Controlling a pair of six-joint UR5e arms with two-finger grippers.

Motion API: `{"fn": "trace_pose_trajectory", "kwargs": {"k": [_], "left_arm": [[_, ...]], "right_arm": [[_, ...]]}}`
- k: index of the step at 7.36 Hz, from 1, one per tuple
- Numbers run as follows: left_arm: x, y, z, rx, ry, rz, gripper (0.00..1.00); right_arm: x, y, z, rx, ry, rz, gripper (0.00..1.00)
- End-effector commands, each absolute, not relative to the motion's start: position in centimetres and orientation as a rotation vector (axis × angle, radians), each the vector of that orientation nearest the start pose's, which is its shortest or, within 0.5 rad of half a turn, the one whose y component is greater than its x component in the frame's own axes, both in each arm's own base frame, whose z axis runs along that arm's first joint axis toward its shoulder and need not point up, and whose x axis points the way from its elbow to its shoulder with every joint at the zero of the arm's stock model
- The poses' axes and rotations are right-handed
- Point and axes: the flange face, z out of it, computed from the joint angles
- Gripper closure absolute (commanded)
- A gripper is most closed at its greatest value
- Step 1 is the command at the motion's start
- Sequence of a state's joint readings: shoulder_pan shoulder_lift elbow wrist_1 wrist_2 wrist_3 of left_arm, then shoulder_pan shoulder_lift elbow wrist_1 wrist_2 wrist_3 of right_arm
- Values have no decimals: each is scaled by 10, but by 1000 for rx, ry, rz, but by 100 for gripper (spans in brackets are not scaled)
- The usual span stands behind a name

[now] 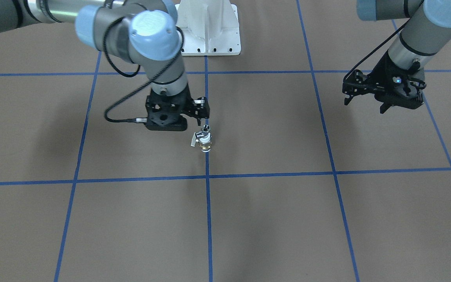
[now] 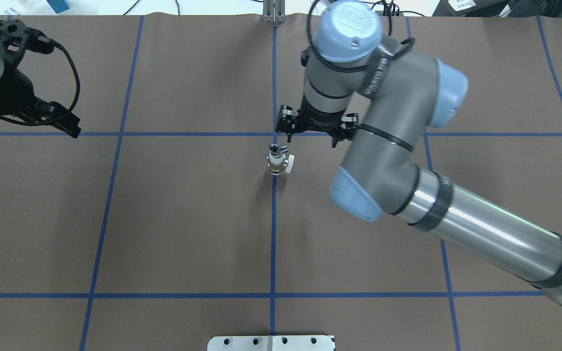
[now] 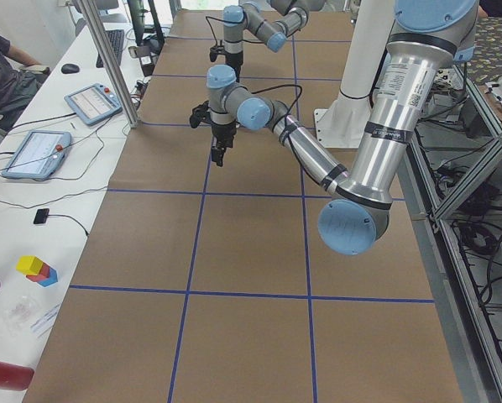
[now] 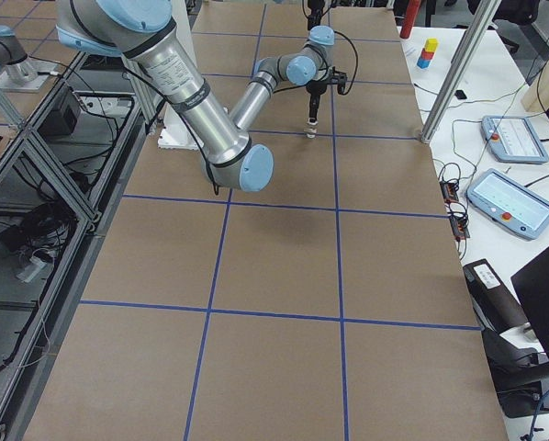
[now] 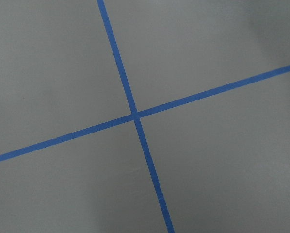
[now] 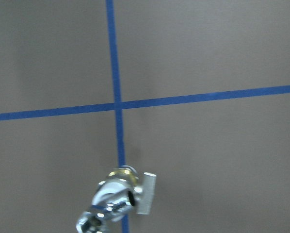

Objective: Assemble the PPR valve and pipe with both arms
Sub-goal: 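Open the right gripper and withdraw the right arm from the valve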

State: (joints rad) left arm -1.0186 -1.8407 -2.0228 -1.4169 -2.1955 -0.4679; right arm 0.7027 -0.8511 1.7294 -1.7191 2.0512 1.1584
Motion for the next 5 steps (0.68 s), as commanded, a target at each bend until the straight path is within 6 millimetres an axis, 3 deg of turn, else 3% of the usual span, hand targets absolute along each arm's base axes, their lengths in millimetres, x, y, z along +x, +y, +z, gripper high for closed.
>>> {"fn": "trace_pose_trajectory", "kwargs": {"k": [1,3,5], "left_arm": [[173,-488,353,193,808,295,0],[131,-495,391,217,773,341,0],[96,-513,441,195,770,390,0]], "right_arm": [[-336,-481,255,27,-848,52,0],[-237,-499,335,50,-809,-25,0],[-122,-503,420,62,-790,-81,0]]}}
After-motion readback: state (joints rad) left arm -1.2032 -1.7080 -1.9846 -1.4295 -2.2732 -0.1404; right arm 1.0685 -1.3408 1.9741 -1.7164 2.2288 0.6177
